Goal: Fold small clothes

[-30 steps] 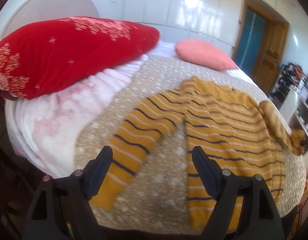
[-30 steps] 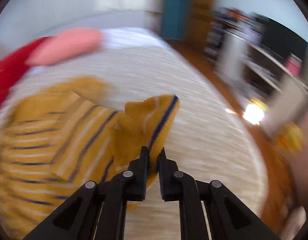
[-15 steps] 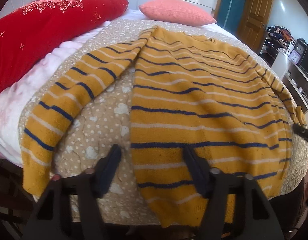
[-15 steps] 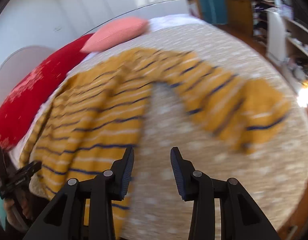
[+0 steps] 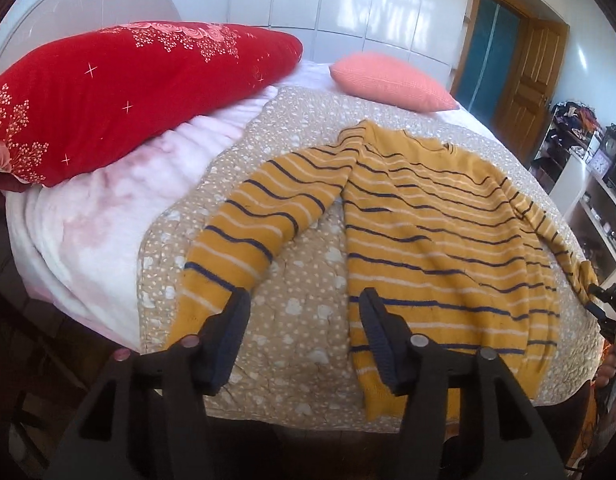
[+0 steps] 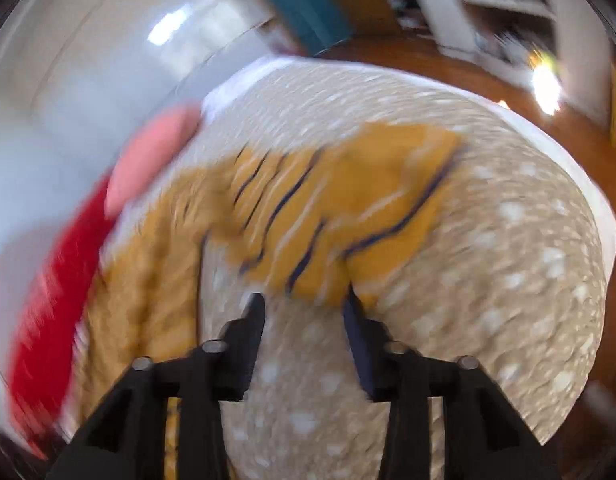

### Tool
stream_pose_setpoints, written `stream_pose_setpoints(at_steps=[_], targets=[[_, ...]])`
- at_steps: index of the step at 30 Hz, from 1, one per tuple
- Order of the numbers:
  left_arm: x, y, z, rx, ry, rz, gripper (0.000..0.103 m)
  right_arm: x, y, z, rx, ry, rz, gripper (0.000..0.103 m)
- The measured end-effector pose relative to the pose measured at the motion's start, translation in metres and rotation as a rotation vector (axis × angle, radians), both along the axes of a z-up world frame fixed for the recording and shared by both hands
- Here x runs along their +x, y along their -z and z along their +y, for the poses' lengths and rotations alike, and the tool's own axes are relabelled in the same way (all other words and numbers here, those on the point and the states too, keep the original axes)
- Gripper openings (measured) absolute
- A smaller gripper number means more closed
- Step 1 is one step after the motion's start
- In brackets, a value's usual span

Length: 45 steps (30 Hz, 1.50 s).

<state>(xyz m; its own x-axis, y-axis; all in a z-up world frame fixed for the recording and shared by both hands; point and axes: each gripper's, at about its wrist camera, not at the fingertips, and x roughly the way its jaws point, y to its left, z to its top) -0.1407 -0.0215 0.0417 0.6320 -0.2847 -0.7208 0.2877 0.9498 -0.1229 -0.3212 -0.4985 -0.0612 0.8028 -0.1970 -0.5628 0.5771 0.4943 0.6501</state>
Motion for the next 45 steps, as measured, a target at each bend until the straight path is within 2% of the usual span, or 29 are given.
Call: stream_pose_setpoints(at_steps=[3,6,11,14,16,19,20,22,24,25,27,28,29,30,31,33,36,38,41,45], targets=[[0.0,0.005,-0.01,0.013,0.029,0.017,0.058,0.004,-0.009,-0.01,-0.04,0.06,0.04,0.045],[-0.004,0.008,-0.026,0.043,0.052,0.02,0.058,0.016,-0.025,-0.019,-0.079,0.079,0.126,0.045],[-0.012,0.011,-0.033,0.052,0.076,0.02,0.063,-0.001,-0.04,0.013,-0.267,0.087,0.188,0.045],[-0.012,0.013,-0.042,0.069,0.089,0.03,0.063,-0.01,-0.046,0.016,-0.386,0.12,0.214,0.045],[-0.013,0.012,-0.048,0.071,0.095,0.022,0.063,-0.002,-0.049,0.004,-0.434,0.152,0.247,0.045],[-0.014,0.01,-0.06,0.068,0.109,0.014,0.063,0.007,-0.045,-0.016,-0.451,0.18,0.265,0.045],[-0.015,0.01,-0.064,0.071,0.117,0.014,0.063,0.014,-0.042,-0.021,-0.446,0.173,0.286,0.045],[-0.017,0.01,-0.071,0.084,0.14,0.012,0.063,0.023,-0.038,-0.031,-0.431,0.114,0.272,0.045],[-0.019,0.01,-0.077,0.1,0.155,0.003,0.063,0.033,-0.037,-0.029,-0.486,0.084,0.302,0.054],[-0.019,0.009,-0.079,0.107,0.159,-0.002,0.063,0.037,-0.032,-0.031,-0.505,0.069,0.321,0.054],[-0.018,0.008,-0.081,0.102,0.16,-0.001,0.063,0.046,-0.026,-0.04,-0.497,0.014,0.35,0.051],[-0.018,0.007,-0.08,0.096,0.159,-0.001,0.063,0.047,-0.025,-0.045,-0.479,-0.011,0.346,0.044],[-0.017,0.006,-0.079,0.09,0.153,-0.004,0.063,0.046,-0.026,-0.051,-0.466,-0.028,0.348,0.019],[-0.016,0.004,-0.077,0.087,0.143,-0.008,0.063,0.041,-0.029,-0.059,-0.45,-0.036,0.347,0.01],[-0.014,0.002,-0.074,0.083,0.135,-0.01,0.063,0.032,-0.034,-0.07,-0.427,-0.027,0.324,0.008],[-0.011,0.0,-0.066,0.068,0.12,-0.01,0.063,-0.003,-0.047,-0.1,-0.371,0.096,0.278,0.005],[-0.004,-0.001,-0.052,0.046,0.082,-0.005,0.063,-0.05,-0.058,-0.144,-0.263,0.263,0.219,0.005],[0.001,-0.001,-0.041,0.024,0.054,0.002,0.063,-0.069,-0.067,-0.164,-0.222,0.325,0.193,0.005],[0.007,0.0,-0.027,-0.01,0.018,0.009,0.063,-0.065,-0.089,-0.166,-0.231,0.302,0.152,0.005],[0.01,0.002,-0.013,-0.053,-0.005,0.015,0.064,-0.016,-0.12,-0.142,-0.285,0.171,0.106,0.005]])
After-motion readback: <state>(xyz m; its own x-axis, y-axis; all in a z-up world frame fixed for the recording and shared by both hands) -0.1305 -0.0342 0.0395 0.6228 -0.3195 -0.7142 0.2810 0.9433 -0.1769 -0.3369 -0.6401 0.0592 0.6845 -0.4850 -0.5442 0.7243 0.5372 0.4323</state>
